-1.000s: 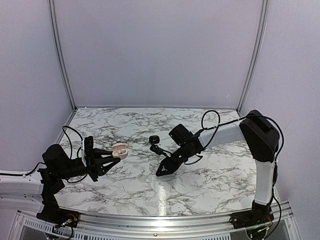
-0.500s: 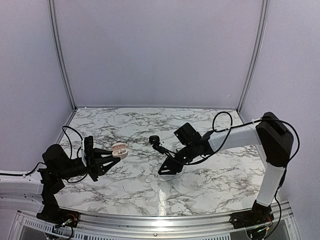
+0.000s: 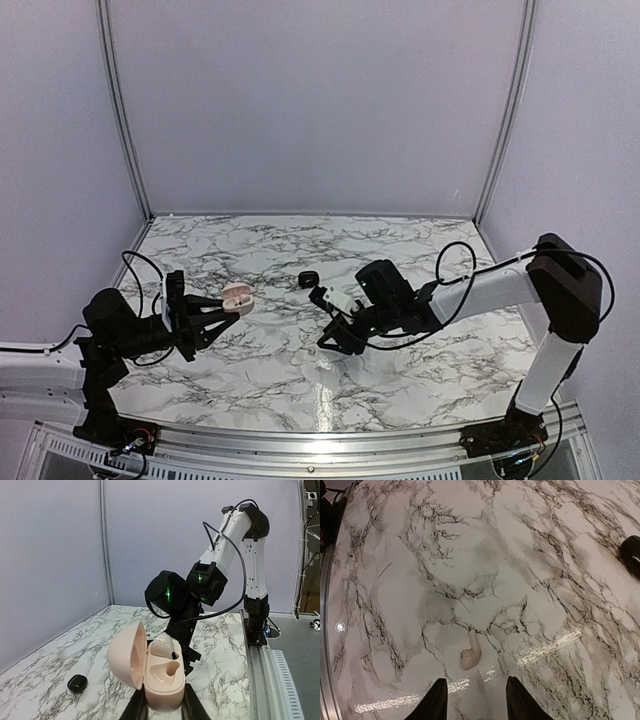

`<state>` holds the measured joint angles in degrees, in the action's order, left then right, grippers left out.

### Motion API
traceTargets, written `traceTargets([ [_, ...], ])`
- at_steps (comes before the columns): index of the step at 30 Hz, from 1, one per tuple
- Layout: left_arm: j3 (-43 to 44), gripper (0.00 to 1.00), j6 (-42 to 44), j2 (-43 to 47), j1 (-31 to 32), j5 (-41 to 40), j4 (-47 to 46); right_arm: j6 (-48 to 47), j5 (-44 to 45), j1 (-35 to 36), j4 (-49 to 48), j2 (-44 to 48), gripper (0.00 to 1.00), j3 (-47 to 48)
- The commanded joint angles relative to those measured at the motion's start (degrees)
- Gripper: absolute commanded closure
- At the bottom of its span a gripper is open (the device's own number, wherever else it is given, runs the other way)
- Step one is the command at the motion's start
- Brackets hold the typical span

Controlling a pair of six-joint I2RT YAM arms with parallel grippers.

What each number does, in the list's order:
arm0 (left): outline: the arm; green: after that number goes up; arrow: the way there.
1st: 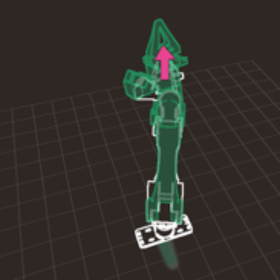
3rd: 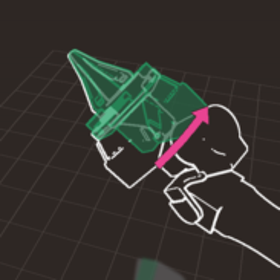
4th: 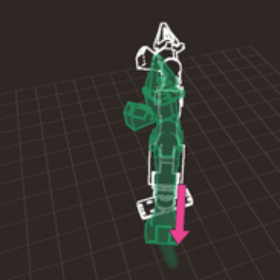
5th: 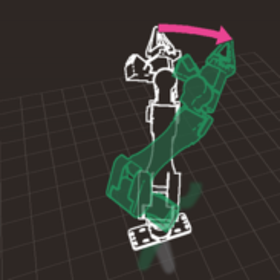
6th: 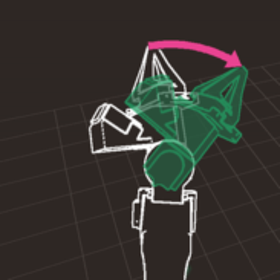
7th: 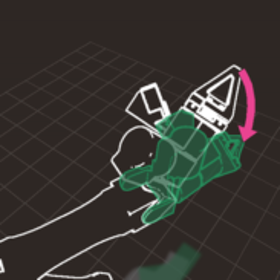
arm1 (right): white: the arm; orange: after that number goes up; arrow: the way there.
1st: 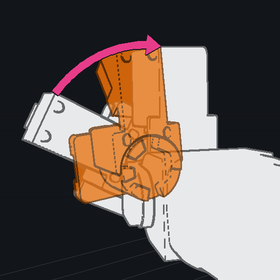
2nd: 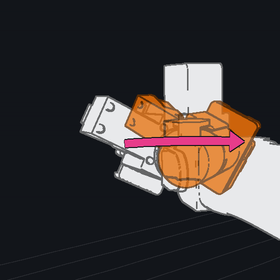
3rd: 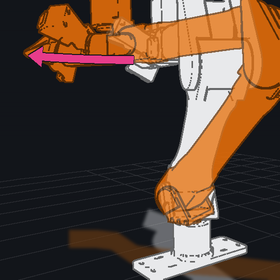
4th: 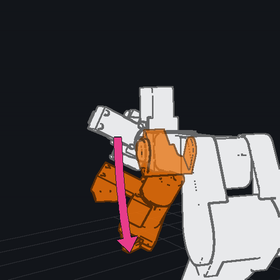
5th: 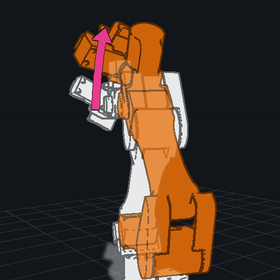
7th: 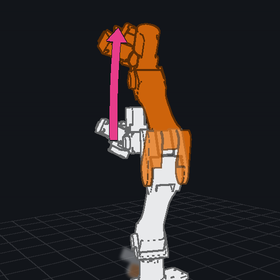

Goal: Insert the wireless bluetooth earbuds into the charging case
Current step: Pick up the left earbud from the center of the board.

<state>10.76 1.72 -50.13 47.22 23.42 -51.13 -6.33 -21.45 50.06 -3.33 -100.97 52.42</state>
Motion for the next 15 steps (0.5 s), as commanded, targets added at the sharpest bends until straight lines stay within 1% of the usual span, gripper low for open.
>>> traceTargets([
  [1,0.40,1.00,0.14,1.30,0.28,-0.65,-1.60,-1.36,3.96,1.04,-8.49,2.52,0.59,-2.56],
  [5,0.15,1.00,0.21,1.53,0.25,-0.80,-1.60,-2.35,5.54,1.63,-12.77,3.59,0.59,-4.71],
  [15,0.07,1.00,0.39,1.68,0.28,-0.85,-1.58,-6.66,6.30,3.72,-18.65,3.93,0.58,-8.46],
])
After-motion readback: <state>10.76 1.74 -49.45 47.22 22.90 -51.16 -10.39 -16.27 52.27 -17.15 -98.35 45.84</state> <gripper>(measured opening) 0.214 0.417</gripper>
